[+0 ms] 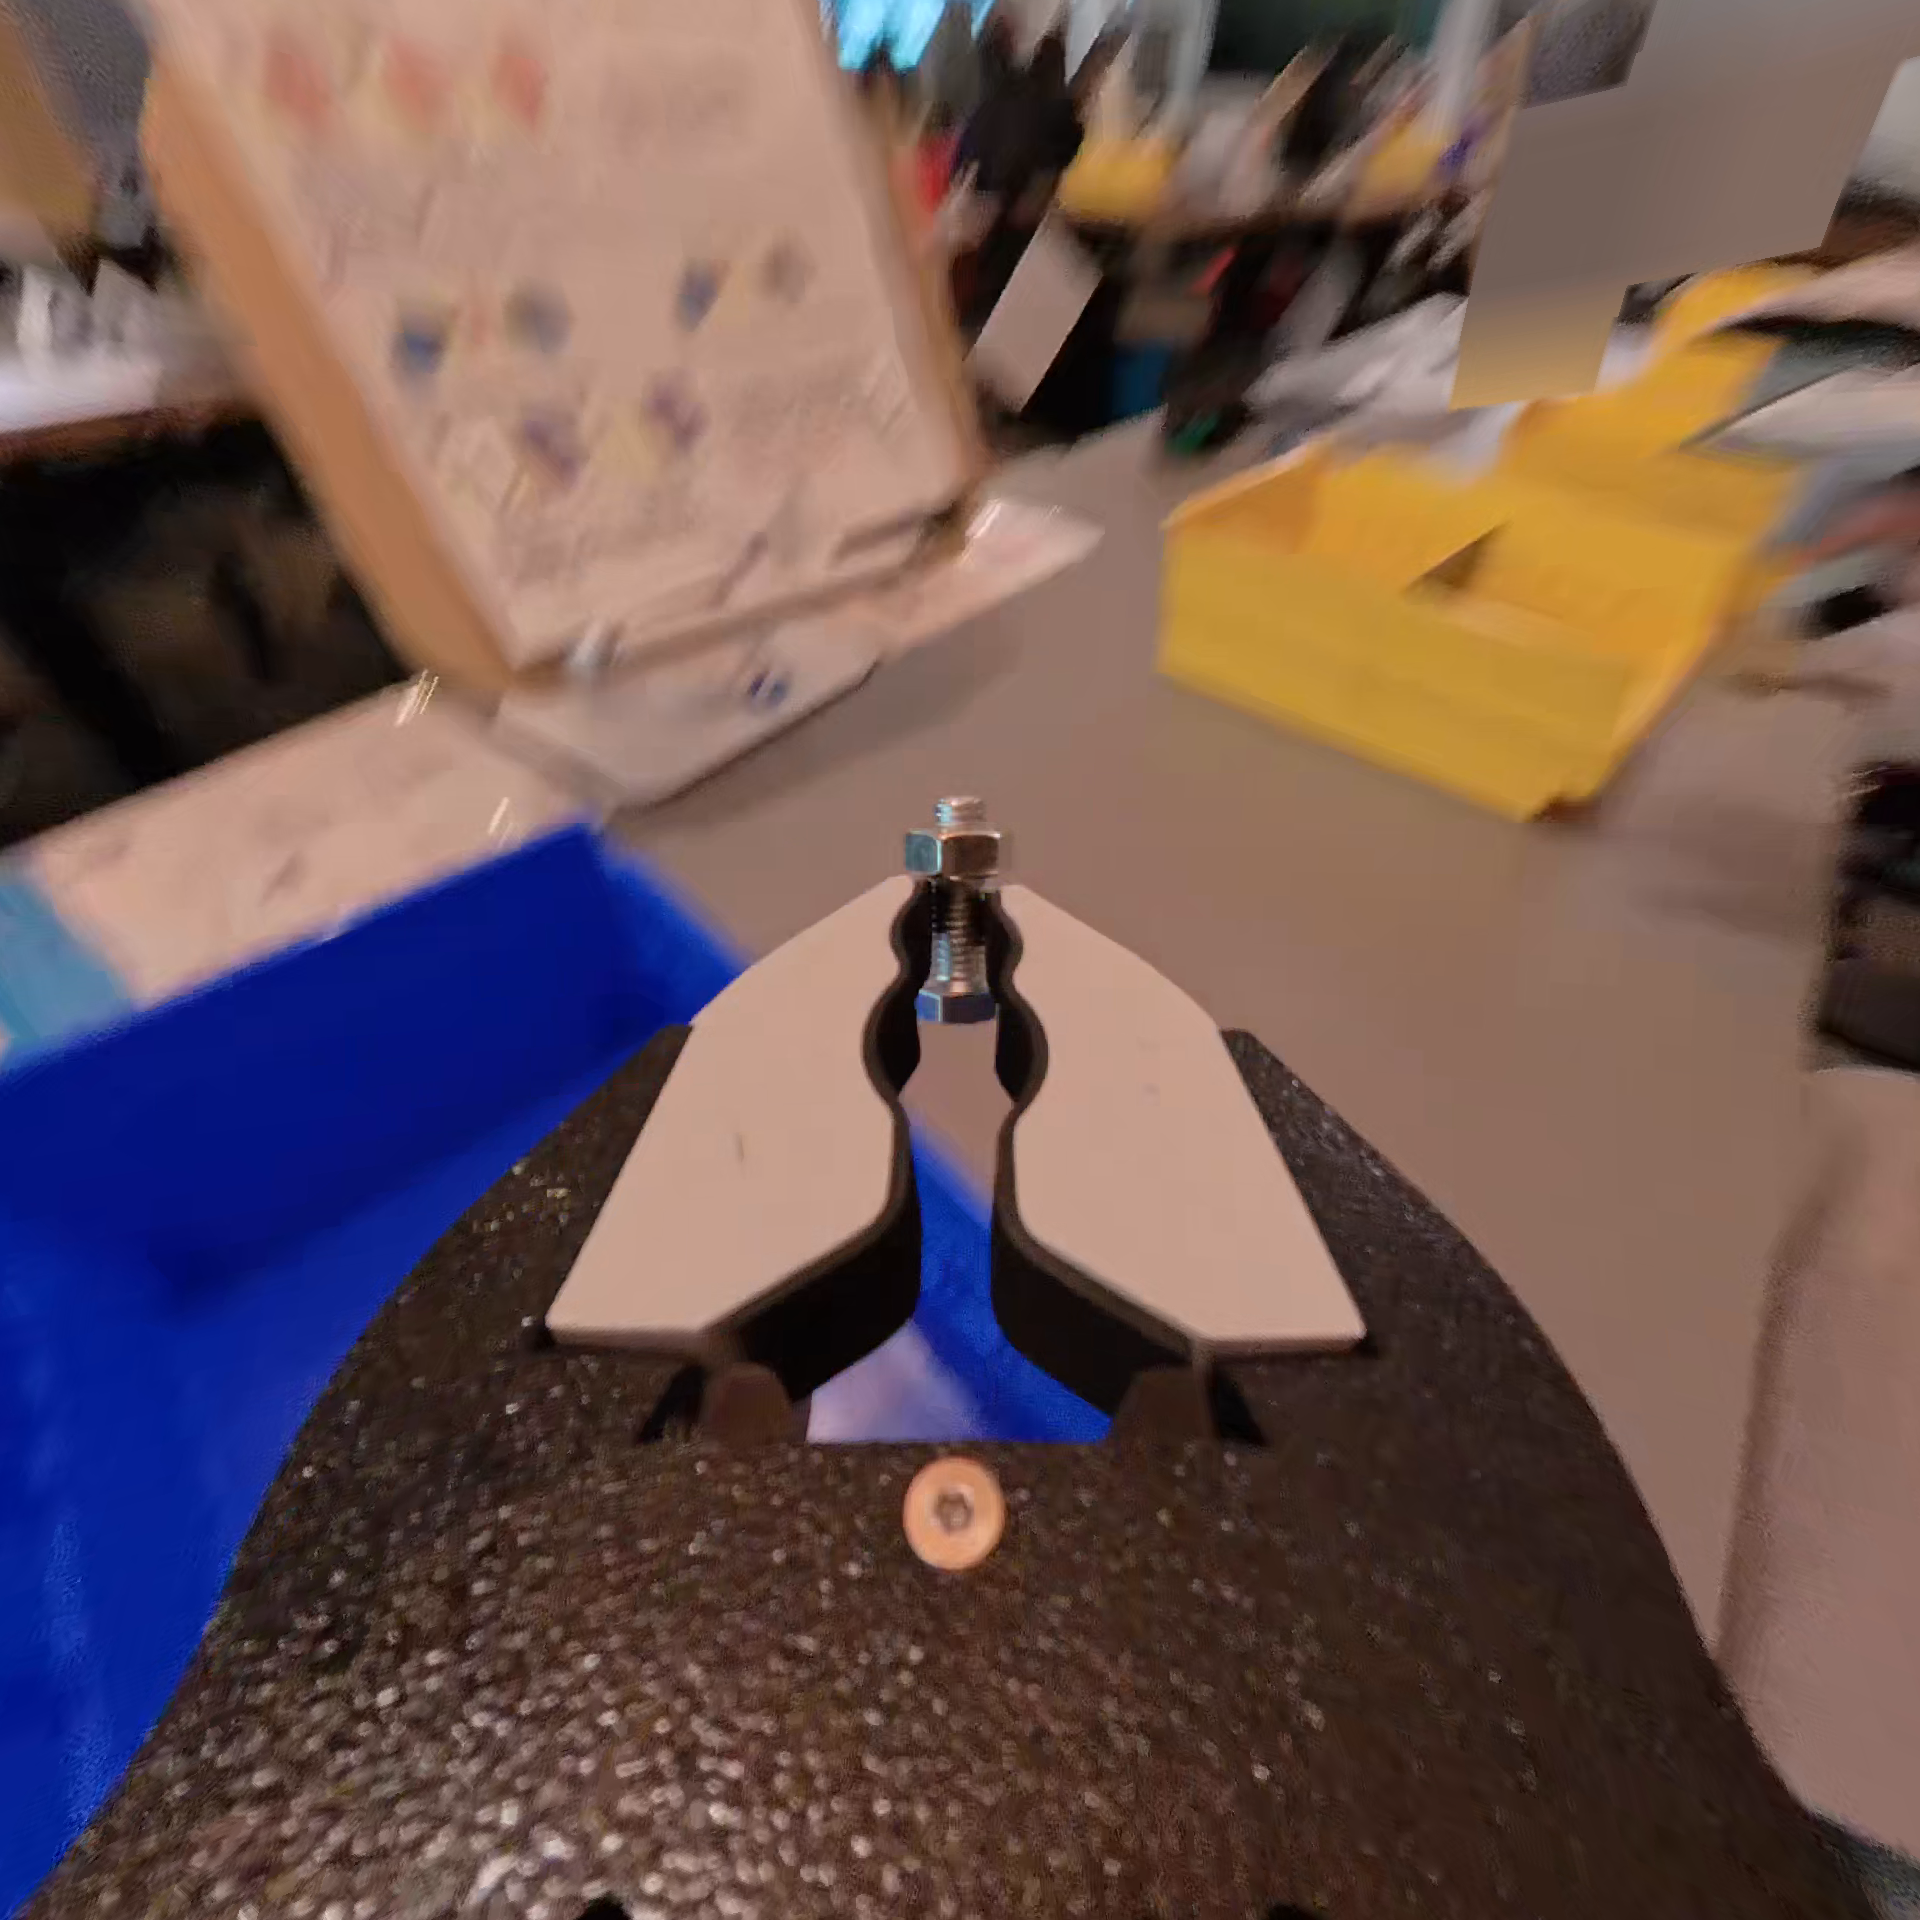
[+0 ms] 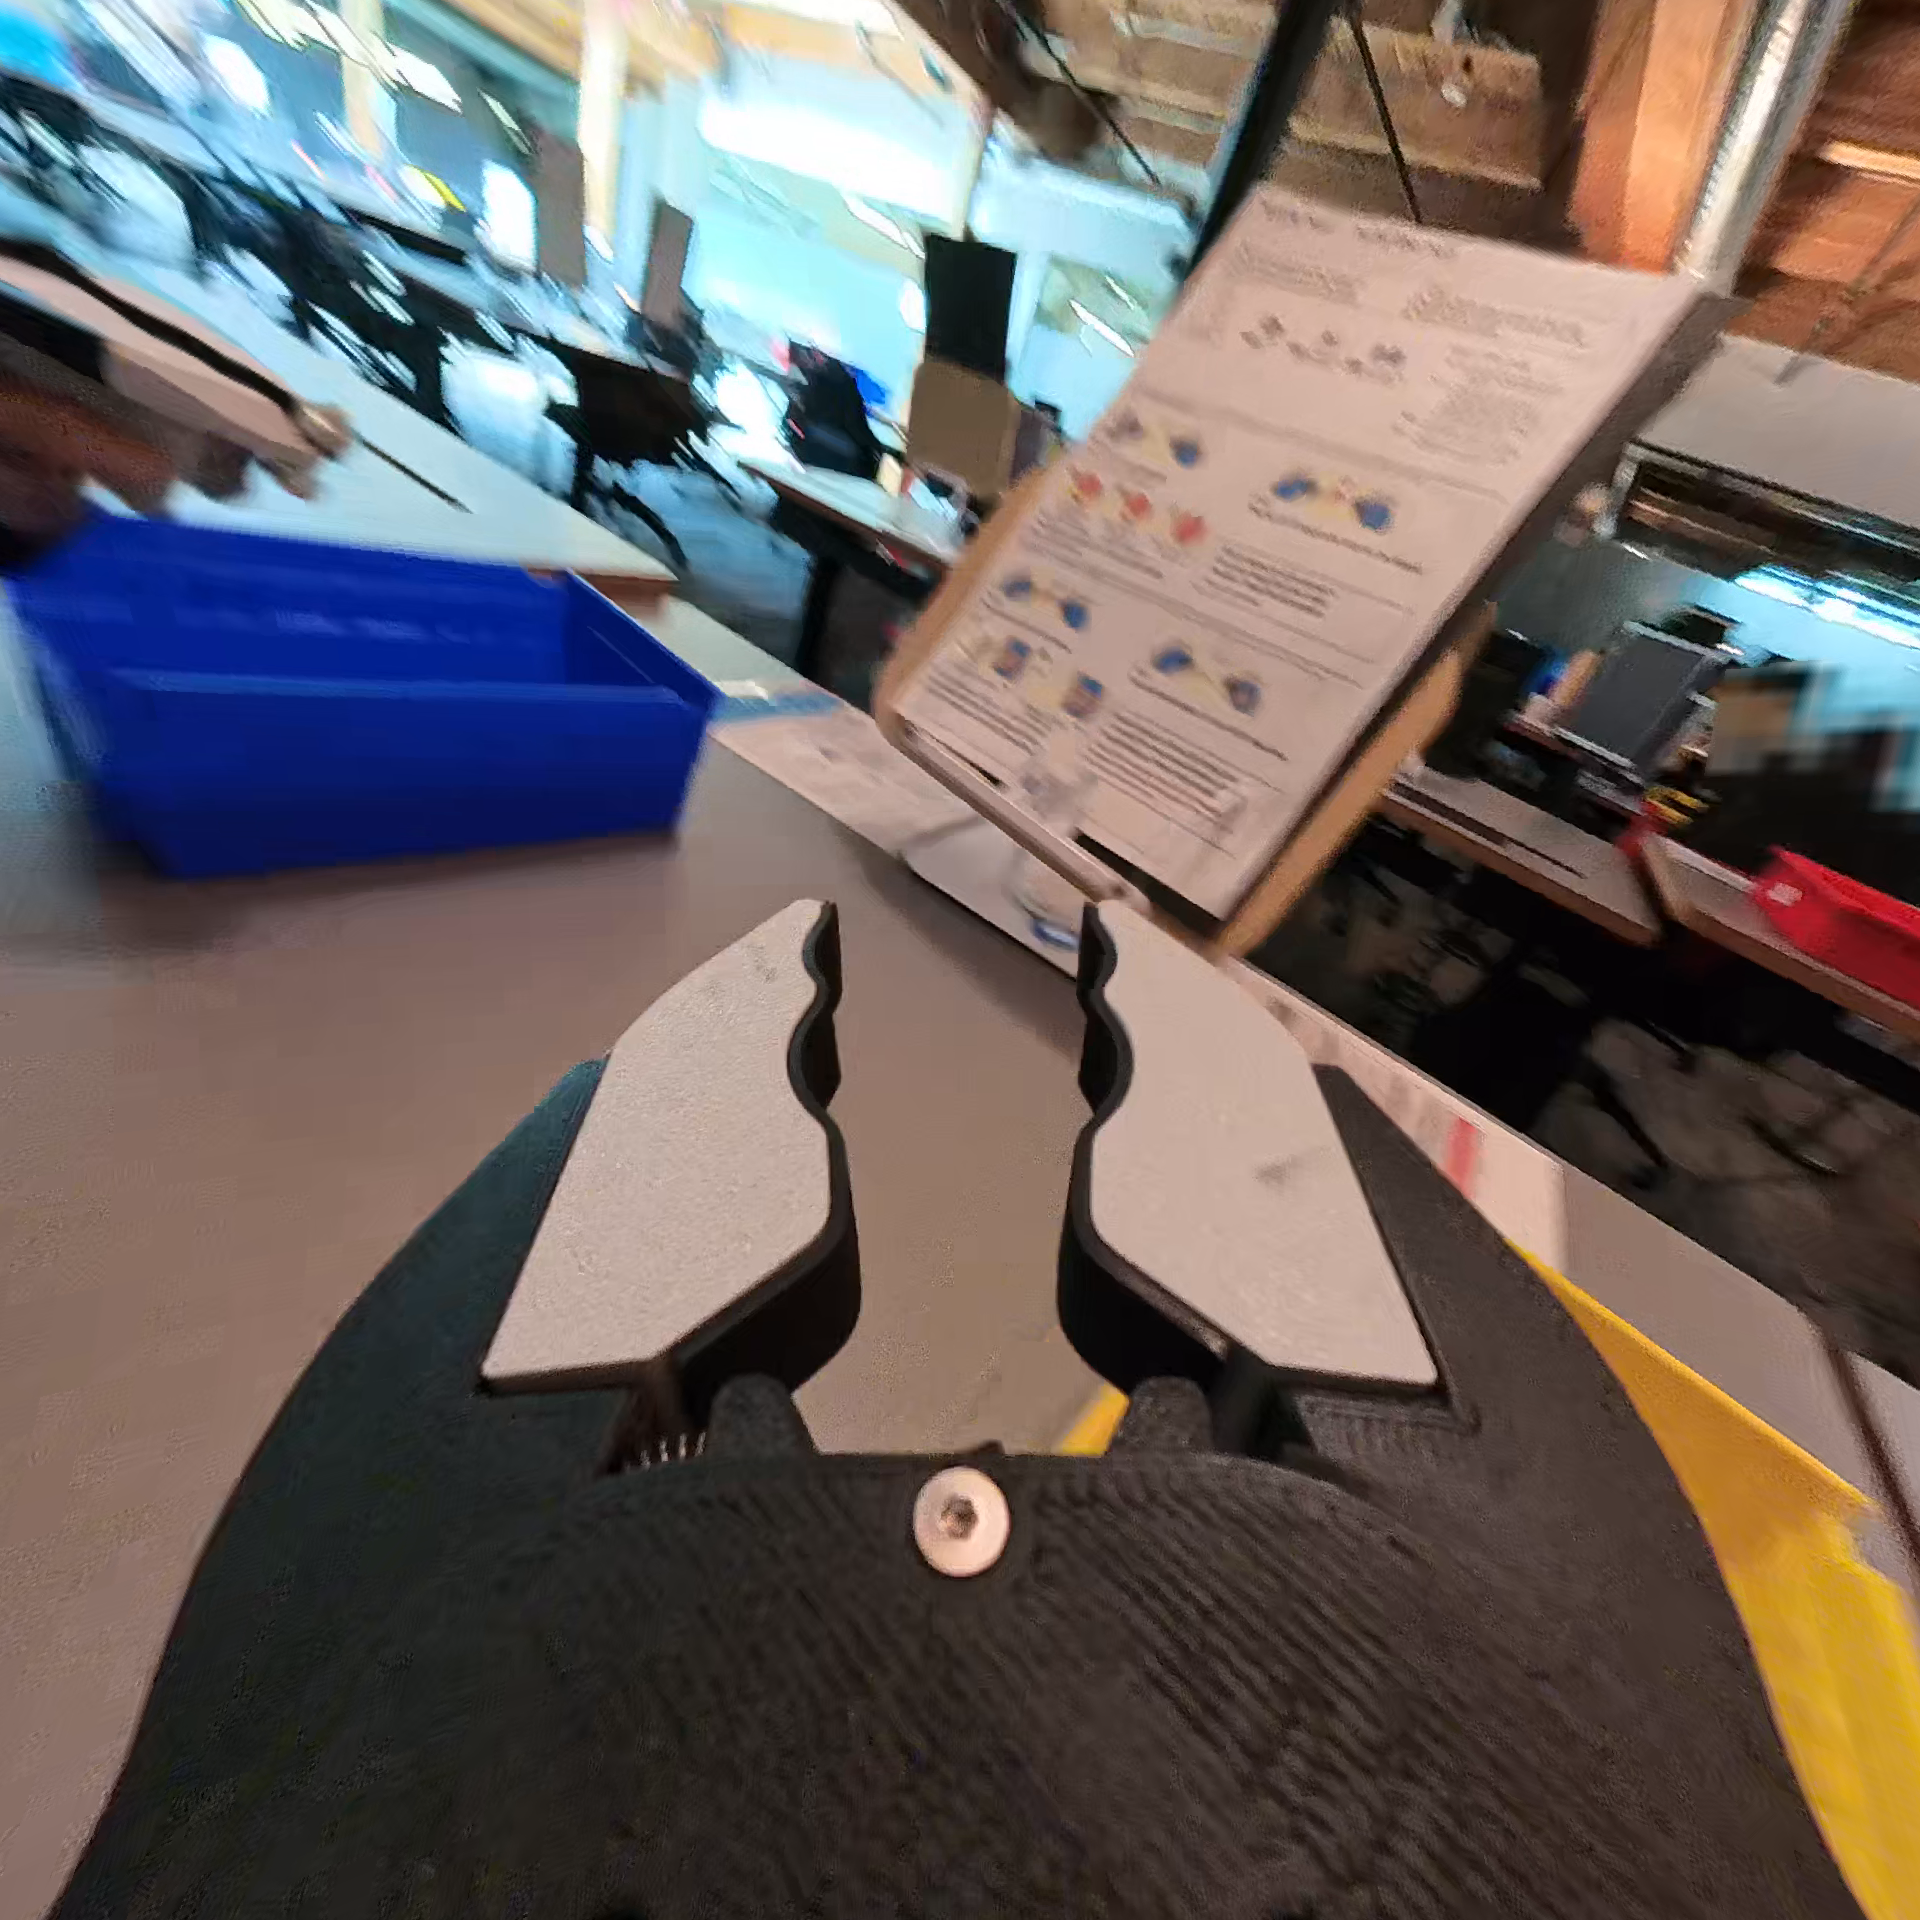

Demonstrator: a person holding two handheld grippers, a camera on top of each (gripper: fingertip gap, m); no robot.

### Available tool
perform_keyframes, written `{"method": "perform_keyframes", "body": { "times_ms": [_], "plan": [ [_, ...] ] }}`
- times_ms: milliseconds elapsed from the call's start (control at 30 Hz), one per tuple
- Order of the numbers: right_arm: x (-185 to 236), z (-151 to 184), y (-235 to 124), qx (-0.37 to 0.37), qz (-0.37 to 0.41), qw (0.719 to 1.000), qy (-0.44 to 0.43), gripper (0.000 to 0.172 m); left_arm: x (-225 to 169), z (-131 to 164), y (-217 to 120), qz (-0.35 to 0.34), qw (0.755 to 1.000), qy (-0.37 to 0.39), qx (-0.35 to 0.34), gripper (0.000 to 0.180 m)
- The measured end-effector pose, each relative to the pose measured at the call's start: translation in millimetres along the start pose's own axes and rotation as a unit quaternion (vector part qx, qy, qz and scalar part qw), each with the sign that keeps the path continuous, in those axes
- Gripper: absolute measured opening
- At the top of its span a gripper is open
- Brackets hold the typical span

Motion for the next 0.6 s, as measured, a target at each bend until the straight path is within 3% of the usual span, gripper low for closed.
{"method": "perform_keyframes", "body": {
  "times_ms": [33, 133, 233, 400, 600],
  "plan": [
    [8.0, -5.5, 3.0, -0.026, -0.021, 0.999, 0.018, 0.045, -15.3, -9.2, 0.5, 0.037, 0.998, 0.013, -0.047, 0.009],
    [36.2, -21.9, 12.3, -0.109, -0.097, 0.986, 0.074, 0.045, -61.4, -20.7, 17.4, 0.162, 0.973, 0.018, -0.161, 0.009],
    [64.5, -27.9, 25.0, -0.142, -0.154, 0.973, 0.099, 0.045, -97.5, -9.0, 54.2, 0.255, 0.939, 0.011, -0.228, 0.009],
    [99.3, -16.8, 40.0, -0.123, -0.202, 0.969, 0.075, 0.042, -128.0, 32.2, 115.4, 0.338, 0.896, -0.037, -0.286, 0.008],
    [107.5, 2.4, 50.7, -0.099, -0.209, 0.969, 0.084, 0.033, -141.0, 55.5, 142.4, 0.356, 0.888, -0.058, -0.286, 0.008]
  ]
}}
Point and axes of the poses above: each gripper's, where its closed fingertips meet, y out along the fingers, z out of its underside, x = y × z across the jaws, the point moved 9 cm from there along -y, back along the fingers
